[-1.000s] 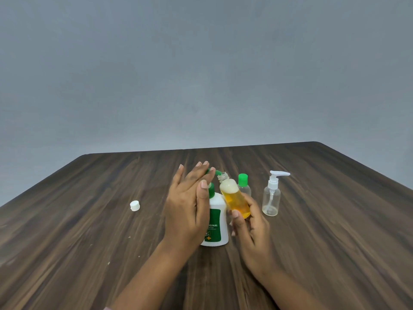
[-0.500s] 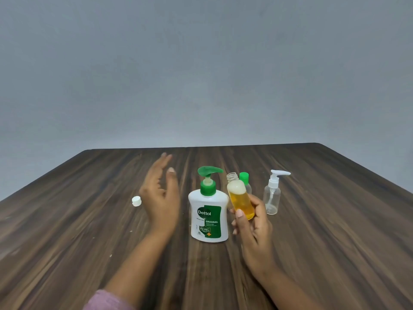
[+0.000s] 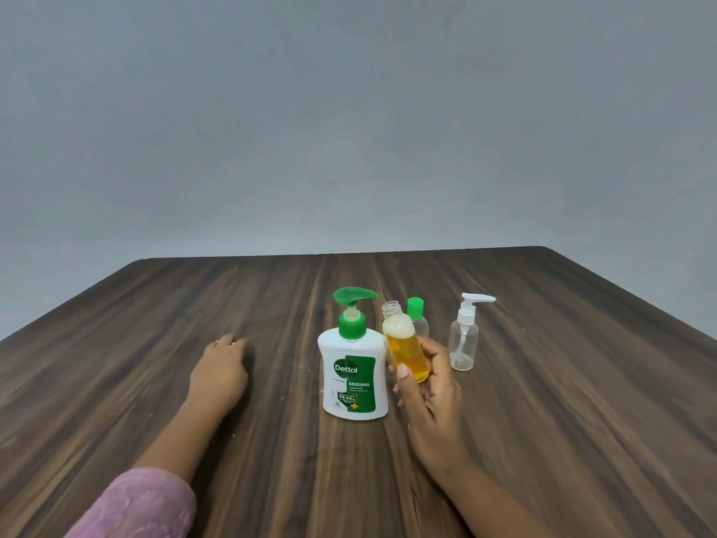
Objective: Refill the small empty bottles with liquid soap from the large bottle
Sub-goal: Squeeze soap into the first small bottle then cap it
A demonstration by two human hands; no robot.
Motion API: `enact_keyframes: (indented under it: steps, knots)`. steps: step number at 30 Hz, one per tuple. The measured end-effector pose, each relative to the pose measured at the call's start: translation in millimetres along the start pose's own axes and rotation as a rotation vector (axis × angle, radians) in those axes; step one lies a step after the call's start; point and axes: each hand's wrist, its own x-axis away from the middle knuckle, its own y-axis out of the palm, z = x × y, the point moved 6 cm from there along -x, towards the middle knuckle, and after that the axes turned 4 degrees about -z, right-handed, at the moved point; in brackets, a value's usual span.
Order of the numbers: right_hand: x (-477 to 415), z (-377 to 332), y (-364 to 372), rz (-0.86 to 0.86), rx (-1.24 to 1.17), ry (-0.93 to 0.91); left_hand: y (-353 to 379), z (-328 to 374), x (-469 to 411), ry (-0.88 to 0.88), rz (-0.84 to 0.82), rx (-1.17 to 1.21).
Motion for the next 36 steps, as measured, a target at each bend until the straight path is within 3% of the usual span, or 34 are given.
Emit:
enact_keyframes:
  steps: [9, 12, 17, 20, 22, 25, 30, 36]
  knots:
    - [-0.8, -3.4, 2.5, -0.028, -0.014, -0.018, -15.2, 11.2, 6.6, 0.057, 0.137, -0.093]
    - [-1.0, -4.7, 2.3, -0.041, -0.044, -0.020, -40.1, 24.8, 18.1, 0.077, 0.363, 0.159]
    - [-1.6, -4.9, 2.3, -0.046, -0.074, -0.019, -113.5, 77.6, 61.7, 0.225, 0.756, 0.805]
    - [-1.7, -5.6, 1.2, -0.027, -0.068, -0.017, -137.1, 125.9, 92.7, 0.374, 0.649, 1.197]
    - [-0.9, -6.0, 0.1, -0.016, -0.063, -0.017, -139.4, 158.1, 110.2, 0.471, 0.508, 1.246]
    - [-0.1, -7.9, -1.7, -0.012, -0.050, -0.030, -130.3, 185.8, 122.1, 0.489, 0.431, 1.070]
    - [0.8, -4.9, -3.1, -0.011, -0.039, -0.020, -124.7, 192.0, 115.9, 0.339, 0.429, 0.802]
    - [0.6, -3.7, -2.9, -0.018, -0.015, -0.005, -128.6, 197.8, 108.5, 0.347, 0.335, 0.691]
